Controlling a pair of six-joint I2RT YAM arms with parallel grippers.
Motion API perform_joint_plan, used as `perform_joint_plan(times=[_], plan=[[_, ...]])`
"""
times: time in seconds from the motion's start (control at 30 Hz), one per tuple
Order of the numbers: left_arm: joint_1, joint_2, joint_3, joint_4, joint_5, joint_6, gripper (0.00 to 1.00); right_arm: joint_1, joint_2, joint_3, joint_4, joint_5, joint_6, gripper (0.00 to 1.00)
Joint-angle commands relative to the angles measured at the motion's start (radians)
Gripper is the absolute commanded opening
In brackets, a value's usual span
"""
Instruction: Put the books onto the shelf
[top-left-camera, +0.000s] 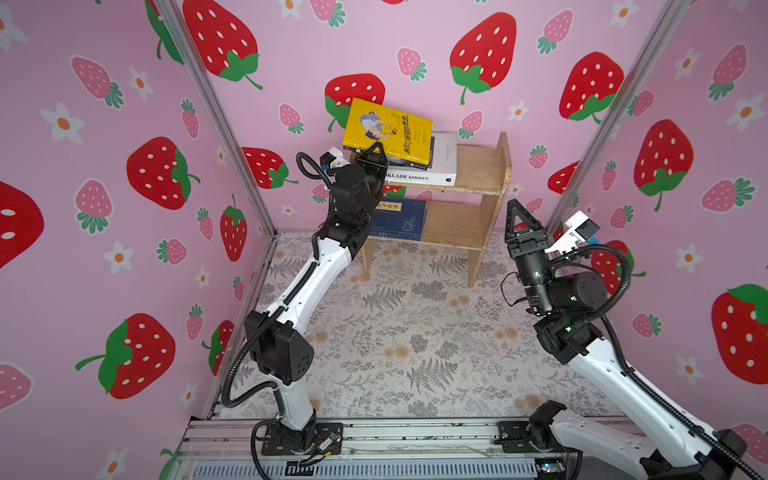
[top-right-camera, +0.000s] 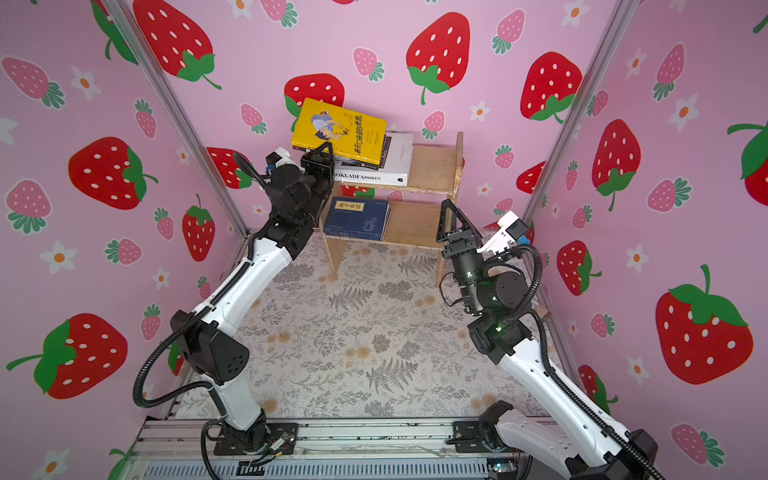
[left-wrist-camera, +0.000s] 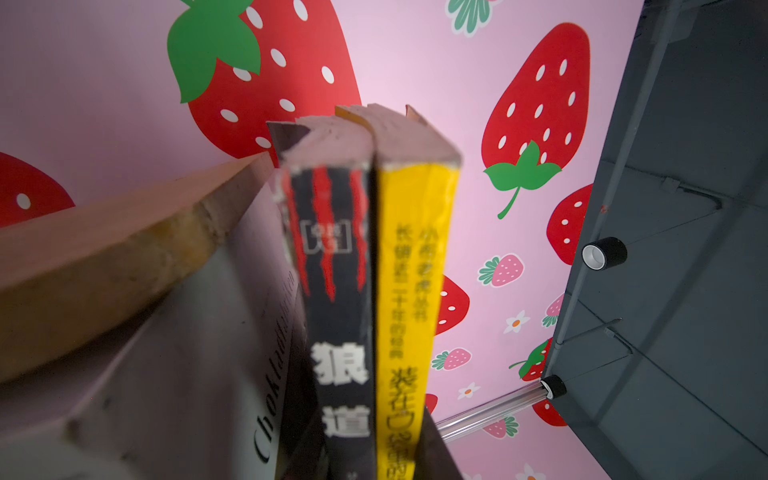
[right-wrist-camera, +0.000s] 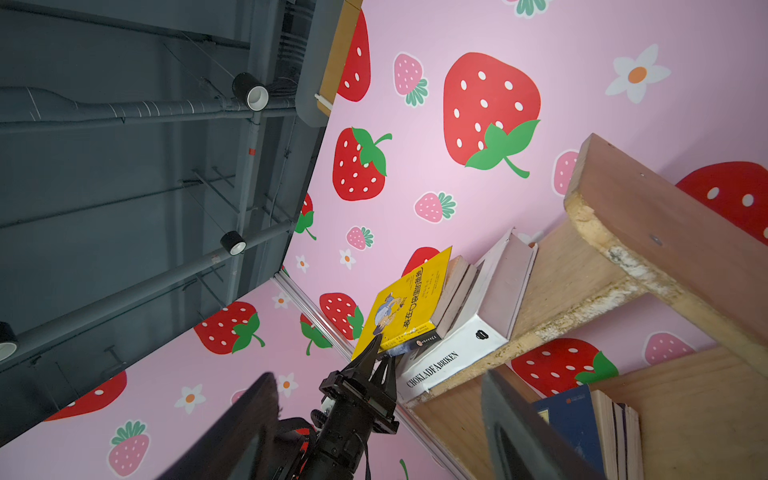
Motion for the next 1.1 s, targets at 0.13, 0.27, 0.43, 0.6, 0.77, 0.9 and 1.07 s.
perform_joint_plan(times=[0.13, 0.27, 0.43, 0.6, 0.77, 0.9, 1.07], plan=[[0.012, -0.030, 0.090, 0.087, 0.073, -0.088, 0.12, -0.004, -0.010, -0.019, 0.030, 0.010, 0.009, 0.78], [0.011, -0.019, 0.081, 0.085, 0.064, -0.119, 0.13, -0.005, -0.009, -0.022, 0.032, 0.012, 0.010, 0.78], [0.011, -0.034, 0.053, 0.076, 0.063, -0.126, 0.24, -0.007, -0.009, -0.027, 0.034, 0.013, 0.011, 0.78], [0.013, -0.077, -0.018, 0.079, 0.052, -0.123, 0.40, -0.009, -0.002, -0.038, 0.052, 0.011, 0.026, 0.78], [0.013, -0.115, -0.082, 0.101, 0.040, -0.122, 0.60, -0.010, 0.010, -0.042, 0.060, 0.007, 0.038, 0.78], [0.013, -0.143, -0.104, 0.094, 0.040, -0.102, 0.66, -0.010, 0.020, -0.044, 0.065, 0.003, 0.045, 0.78], [0.029, -0.189, -0.139, 0.062, 0.070, -0.061, 0.71, -0.012, 0.029, -0.046, 0.071, -0.005, 0.056, 0.78]])
